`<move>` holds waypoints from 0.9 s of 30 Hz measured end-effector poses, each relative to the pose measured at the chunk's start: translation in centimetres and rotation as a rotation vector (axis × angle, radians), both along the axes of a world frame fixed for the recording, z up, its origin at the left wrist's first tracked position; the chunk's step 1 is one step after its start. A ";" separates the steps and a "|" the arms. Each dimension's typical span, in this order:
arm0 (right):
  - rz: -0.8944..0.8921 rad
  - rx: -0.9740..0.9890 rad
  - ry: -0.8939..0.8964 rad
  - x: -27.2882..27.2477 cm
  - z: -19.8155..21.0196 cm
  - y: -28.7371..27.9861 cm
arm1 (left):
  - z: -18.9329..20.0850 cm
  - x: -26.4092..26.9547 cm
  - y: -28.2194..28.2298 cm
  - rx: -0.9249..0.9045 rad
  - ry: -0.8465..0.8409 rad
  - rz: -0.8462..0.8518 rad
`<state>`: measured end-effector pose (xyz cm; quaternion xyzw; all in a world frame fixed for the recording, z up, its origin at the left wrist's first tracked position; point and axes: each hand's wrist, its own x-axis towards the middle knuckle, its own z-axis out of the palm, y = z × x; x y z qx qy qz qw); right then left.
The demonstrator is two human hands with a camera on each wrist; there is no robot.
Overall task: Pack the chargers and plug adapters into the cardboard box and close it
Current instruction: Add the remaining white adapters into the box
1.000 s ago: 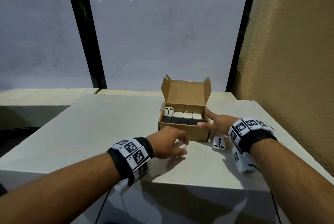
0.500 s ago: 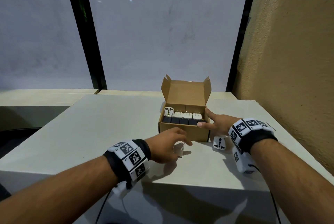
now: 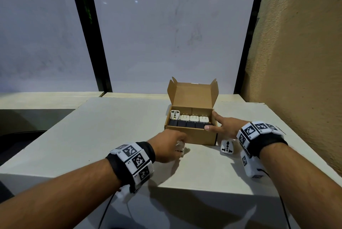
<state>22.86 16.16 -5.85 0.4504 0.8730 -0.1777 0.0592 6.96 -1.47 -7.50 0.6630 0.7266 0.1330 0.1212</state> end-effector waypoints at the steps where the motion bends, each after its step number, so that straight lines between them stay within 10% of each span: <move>1: 0.000 -0.001 0.001 0.0 0.0 0.0 | -0.2 0.0 -0.1 0.009 -0.032 0.023; 18: 0.030 -0.007 0.024 0.1 -0.4 0.8 | -0.3 0.5 0.6 -0.013 0.003 0.009; 27: 0.089 0.043 -0.031 0.1 -0.6 1.6 | 4.5 -1.2 3.0 0.295 -0.242 0.032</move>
